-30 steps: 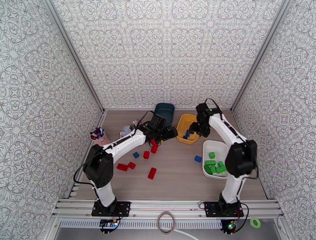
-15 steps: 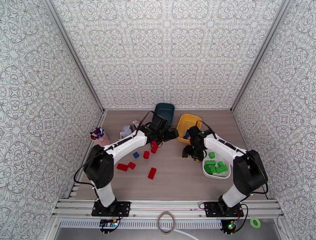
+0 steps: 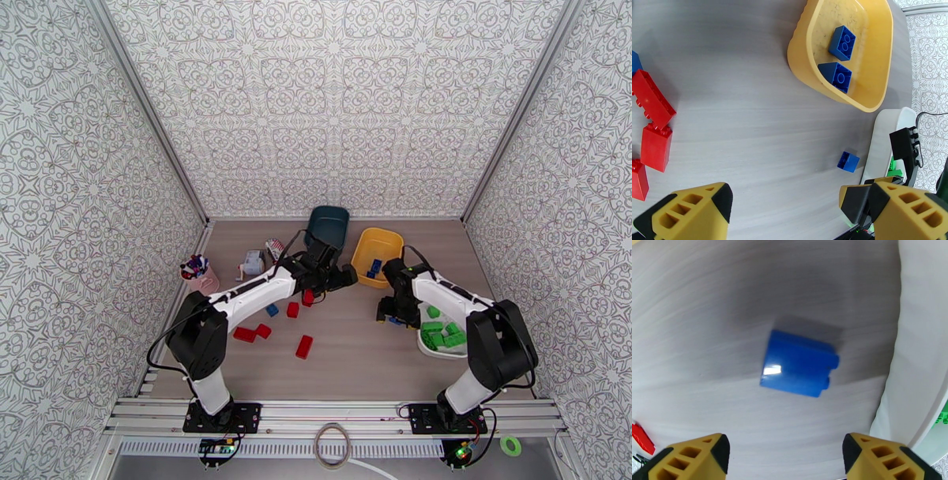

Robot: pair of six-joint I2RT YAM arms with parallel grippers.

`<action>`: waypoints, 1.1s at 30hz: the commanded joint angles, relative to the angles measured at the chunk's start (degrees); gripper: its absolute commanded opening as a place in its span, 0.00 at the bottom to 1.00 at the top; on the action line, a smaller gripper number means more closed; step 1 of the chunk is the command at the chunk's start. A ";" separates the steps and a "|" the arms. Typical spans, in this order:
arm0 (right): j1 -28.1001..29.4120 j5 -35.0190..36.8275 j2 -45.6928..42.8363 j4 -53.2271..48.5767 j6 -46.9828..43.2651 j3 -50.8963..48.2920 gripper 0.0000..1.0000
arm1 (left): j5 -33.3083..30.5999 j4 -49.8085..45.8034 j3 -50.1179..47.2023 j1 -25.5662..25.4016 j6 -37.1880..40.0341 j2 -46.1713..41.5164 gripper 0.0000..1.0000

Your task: Sort the legos into containers by color

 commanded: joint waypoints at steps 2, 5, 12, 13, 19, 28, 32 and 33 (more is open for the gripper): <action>-0.15 1.45 2.60 0.28 0.97 1.53 0.78 | -0.84 0.35 -1.06 -0.14 -0.24 -2.19 0.97; -0.14 1.82 4.58 0.63 1.69 2.95 0.78 | -0.63 0.20 -1.08 0.08 -0.12 -2.24 0.97; -1.80 1.29 9.01 2.20 2.77 4.35 0.77 | -0.41 -0.04 -2.16 0.96 0.27 -3.27 0.97; -2.17 1.13 9.48 2.46 2.77 4.37 0.76 | -0.31 0.02 -2.41 1.13 0.33 -3.56 0.96; -3.20 0.36 11.04 3.58 3.10 4.57 0.70 | -0.07 0.20 -3.99 2.27 0.33 -4.79 0.96; -3.29 -0.67 12.88 5.25 3.47 5.09 0.52 | 0.26 -0.51 -3.81 3.11 0.97 -5.05 0.96; -3.21 -1.32 12.53 5.67 3.39 5.22 0.41 | 0.50 -0.72 -4.10 3.58 1.20 -5.48 0.96; -3.17 -1.54 12.29 5.69 3.39 5.26 0.39 | 0.48 -0.74 -4.11 3.66 1.13 -5.57 0.96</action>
